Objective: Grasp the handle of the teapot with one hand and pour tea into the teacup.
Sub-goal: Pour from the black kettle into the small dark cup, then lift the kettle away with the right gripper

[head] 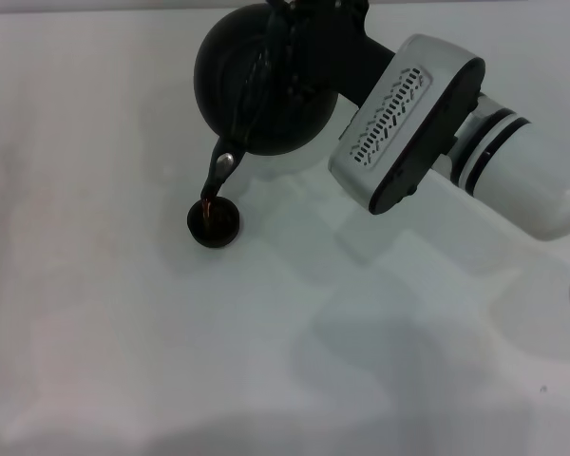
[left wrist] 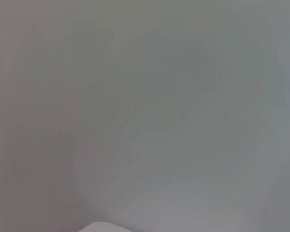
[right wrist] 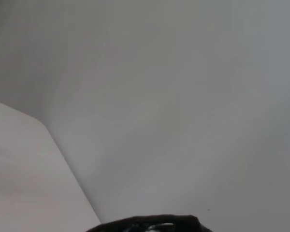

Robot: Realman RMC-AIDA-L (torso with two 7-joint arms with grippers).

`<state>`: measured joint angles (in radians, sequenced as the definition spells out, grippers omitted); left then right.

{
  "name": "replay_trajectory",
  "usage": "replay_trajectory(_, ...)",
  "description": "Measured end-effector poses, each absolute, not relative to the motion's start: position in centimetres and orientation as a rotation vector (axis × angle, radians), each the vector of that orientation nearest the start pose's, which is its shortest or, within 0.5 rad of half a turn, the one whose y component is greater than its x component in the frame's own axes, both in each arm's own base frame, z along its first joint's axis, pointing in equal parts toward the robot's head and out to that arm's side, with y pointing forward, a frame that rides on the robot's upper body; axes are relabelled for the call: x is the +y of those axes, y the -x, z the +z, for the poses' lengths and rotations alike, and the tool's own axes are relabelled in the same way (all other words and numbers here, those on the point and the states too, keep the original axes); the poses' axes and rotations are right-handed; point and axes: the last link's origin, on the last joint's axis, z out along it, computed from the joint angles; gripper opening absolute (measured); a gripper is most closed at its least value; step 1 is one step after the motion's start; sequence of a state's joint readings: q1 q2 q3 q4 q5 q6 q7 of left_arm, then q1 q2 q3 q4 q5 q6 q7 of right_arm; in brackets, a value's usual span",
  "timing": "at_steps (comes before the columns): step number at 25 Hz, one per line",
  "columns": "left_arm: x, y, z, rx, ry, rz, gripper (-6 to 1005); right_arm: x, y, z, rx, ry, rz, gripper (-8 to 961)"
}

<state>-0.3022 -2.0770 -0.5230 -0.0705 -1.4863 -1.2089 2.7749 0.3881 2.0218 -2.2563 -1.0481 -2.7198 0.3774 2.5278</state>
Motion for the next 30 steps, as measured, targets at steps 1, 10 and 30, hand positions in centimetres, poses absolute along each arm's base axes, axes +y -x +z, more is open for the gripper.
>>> replay_trajectory(1, 26.53, 41.05, 2.66, -0.863, 1.162, -0.703, 861, 34.42, -14.64, -9.59, -0.303, 2.125, 0.376, 128)
replay_trajectory(10, 26.53, 41.07, 2.68, -0.863, 1.160, -0.703, 862, 34.50, -14.84, -9.57, -0.310, 2.124, 0.365, 126)
replay_trajectory(30, 26.53, 41.07, 2.68, -0.863, 1.160, -0.703, 861, 34.59, -15.17, -9.63, -0.307, 2.124, 0.355, 125)
